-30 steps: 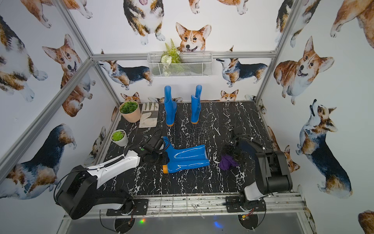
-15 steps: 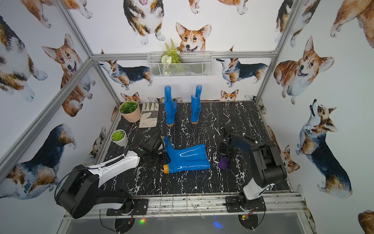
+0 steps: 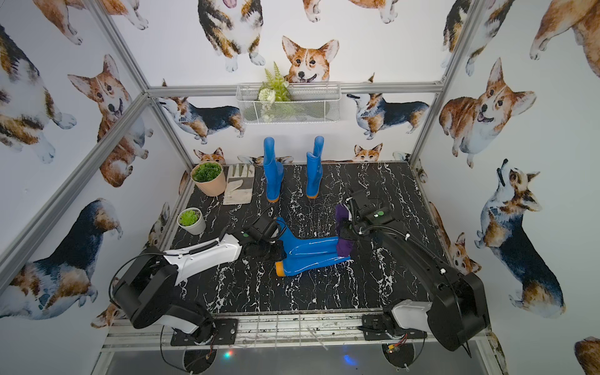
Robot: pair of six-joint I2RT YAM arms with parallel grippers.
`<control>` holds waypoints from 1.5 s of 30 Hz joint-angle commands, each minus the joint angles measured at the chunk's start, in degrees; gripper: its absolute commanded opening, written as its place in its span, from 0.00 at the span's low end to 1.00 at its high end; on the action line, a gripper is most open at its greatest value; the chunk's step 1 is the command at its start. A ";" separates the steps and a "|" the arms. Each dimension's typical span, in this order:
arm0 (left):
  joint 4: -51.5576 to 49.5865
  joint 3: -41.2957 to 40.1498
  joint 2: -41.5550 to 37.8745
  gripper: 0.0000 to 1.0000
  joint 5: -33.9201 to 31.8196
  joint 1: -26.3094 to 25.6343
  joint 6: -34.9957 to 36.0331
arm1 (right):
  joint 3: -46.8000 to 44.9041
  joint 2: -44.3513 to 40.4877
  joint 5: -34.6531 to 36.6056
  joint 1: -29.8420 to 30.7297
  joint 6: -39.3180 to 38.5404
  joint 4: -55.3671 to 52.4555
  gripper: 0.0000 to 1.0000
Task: Wipe the rubber boots with a cloth
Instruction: Wipe the dirt off the rubber boot.
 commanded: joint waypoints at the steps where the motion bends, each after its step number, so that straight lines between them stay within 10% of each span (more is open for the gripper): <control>1: 0.64 2.20 0.70 0.47 1.43 -0.70 -3.95 | -0.62 -0.20 1.94 5.89 6.14 3.03 0.00; 17: 8.74 -7.52 -2.14 0.51 3.51 -0.96 -5.70 | 17.23 37.54 -10.33 18.81 6.23 14.68 0.00; 28: 10.65 -7.65 0.26 0.45 4.93 -0.97 -4.64 | -2.79 26.57 -7.06 1.89 5.28 13.83 0.00; 38: 10.45 -7.20 0.14 0.43 4.40 -0.92 -4.68 | 17.52 32.74 -7.27 17.88 5.53 12.67 0.00; 45: 10.02 -7.24 -0.40 0.43 3.94 -0.97 -5.11 | 14.32 36.37 -10.77 12.88 5.24 13.30 0.00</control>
